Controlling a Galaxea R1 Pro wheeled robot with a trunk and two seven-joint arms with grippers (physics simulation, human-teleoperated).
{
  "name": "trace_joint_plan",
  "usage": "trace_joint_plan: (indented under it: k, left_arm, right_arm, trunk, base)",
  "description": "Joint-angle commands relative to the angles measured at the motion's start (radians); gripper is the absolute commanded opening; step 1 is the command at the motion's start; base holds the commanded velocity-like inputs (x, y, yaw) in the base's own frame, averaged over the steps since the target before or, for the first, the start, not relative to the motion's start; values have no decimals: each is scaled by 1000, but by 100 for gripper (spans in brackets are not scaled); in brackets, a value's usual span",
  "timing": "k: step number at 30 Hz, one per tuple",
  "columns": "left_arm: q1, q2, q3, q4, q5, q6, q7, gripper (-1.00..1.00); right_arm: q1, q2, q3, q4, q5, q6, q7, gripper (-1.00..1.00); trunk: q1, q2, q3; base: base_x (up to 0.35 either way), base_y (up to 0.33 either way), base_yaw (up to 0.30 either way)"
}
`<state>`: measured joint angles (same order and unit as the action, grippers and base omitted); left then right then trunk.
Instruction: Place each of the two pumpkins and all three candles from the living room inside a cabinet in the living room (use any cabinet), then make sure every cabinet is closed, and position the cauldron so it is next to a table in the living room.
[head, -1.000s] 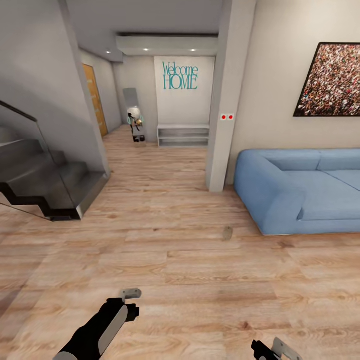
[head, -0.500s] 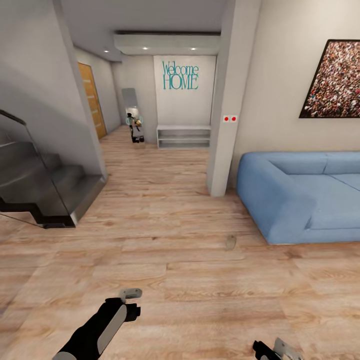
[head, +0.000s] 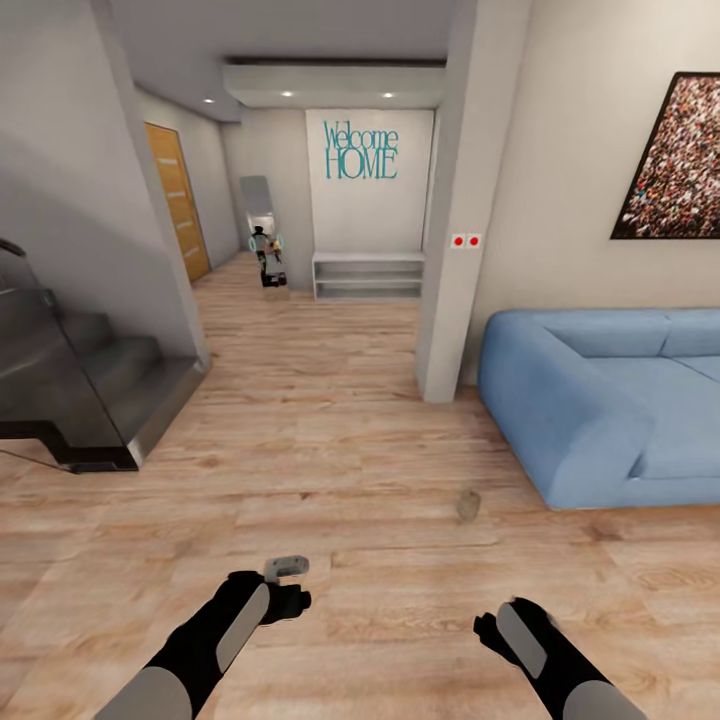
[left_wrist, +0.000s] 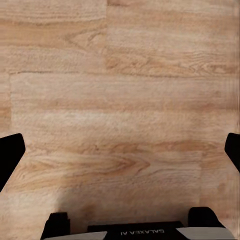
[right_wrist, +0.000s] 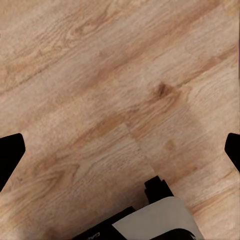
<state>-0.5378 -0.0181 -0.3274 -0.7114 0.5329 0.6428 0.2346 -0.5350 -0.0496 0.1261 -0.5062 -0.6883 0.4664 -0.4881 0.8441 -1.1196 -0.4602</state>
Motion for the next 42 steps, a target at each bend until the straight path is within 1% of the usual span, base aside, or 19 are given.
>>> trace_joint_plan:
  k: [1, 5, 13, 26, 42]
  left_arm:
    - [0, -3, 0, 0, -1, 0, 0, 100]
    - [-1, -8, 1, 1, -1, 0, 0, 100]
    - [-1, -8, 1, 1, 1, 1, 0, 100]
    - [-1, -8, 1, 1, 1, 2, 0, 100]
    - [-1, -8, 1, 1, 1, 2, 0, 100]
  right_arm:
    - [0, -1, 5, 1, 2, 0, 0, 100]
    - [0, -2, 11, 0, 6, 0, 2, 100]
    - [0, -3, -2, -1, 1, -5, 3, 100]
    - [-1, -3, -5, -1, 1, -8, -1, 100]
    - [0, -3, -3, -1, 3, -8, -1, 100]
  trunk:
    - [0, 0, 0]
    - [0, 0, 0]
    - [0, 0, 0]
    - [0, 0, 0]
    - [0, 0, 0]
  base:
    - [328, 0, 0]
    - [328, 0, 0]
    - [328, -7, 0]
    - [316, -133, 0]
    - [322, -31, 0]
